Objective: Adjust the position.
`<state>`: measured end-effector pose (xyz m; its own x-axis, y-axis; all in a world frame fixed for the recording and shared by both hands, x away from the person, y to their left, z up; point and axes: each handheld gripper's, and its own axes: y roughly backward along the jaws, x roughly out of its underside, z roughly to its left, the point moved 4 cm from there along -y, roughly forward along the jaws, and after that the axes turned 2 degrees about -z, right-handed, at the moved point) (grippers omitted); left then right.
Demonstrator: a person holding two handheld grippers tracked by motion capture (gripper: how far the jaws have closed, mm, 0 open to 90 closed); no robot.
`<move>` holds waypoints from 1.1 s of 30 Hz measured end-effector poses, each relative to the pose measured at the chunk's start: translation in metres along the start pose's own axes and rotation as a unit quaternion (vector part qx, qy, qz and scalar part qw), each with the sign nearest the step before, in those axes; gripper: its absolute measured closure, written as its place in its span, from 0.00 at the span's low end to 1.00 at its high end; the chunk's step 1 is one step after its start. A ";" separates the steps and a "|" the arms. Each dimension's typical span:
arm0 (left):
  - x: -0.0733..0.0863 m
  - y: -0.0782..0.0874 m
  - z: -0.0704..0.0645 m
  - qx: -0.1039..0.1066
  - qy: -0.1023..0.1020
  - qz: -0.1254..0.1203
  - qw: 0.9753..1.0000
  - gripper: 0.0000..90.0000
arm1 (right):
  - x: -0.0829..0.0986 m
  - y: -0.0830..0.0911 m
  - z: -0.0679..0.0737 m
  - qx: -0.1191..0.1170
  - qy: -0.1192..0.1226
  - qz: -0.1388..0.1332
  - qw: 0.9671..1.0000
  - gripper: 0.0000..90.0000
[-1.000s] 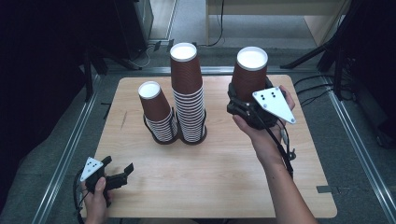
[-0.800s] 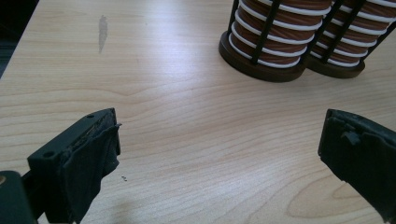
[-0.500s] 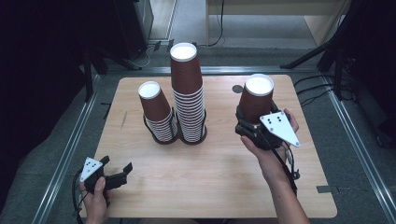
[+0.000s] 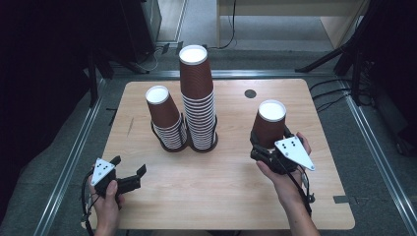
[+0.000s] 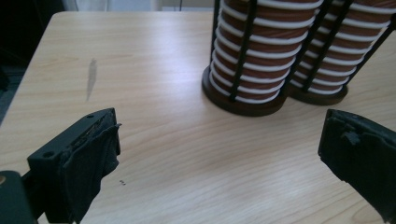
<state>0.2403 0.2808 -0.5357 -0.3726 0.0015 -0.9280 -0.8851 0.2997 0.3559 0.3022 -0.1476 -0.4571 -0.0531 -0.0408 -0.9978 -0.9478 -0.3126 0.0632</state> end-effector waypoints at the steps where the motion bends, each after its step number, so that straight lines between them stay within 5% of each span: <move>1: -0.002 -0.001 -0.003 0.002 -0.002 0.001 1.000 0.00 | 0.002 0.000 0.000 0.000 0.001 0.000 1.000 0.12; 9: -0.019 -0.014 -0.027 0.017 -0.014 -0.012 1.000 0.00 | 0.011 0.004 -0.003 -0.007 0.005 0.000 1.000 0.13; 16: -0.039 -0.032 -0.063 0.037 -0.028 -0.028 0.999 0.00 | 0.016 0.004 -0.002 -0.009 0.015 0.000 1.000 0.13; 22: -0.043 -0.041 -0.091 0.074 -0.036 -0.030 0.996 0.00 | 0.022 0.004 0.000 -0.007 0.033 0.006 0.999 0.12; 33: -0.035 -0.039 -0.105 0.105 -0.041 -0.017 0.993 0.00 | 0.040 0.003 0.007 -0.017 0.036 0.016 0.999 0.12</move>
<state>0.2587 0.1688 -0.5061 -0.3116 0.0633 -0.9481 -0.8161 0.4933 0.3012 0.2955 -0.1435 -0.4972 -0.0600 -0.1194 -0.9910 -0.9345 -0.3423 0.0978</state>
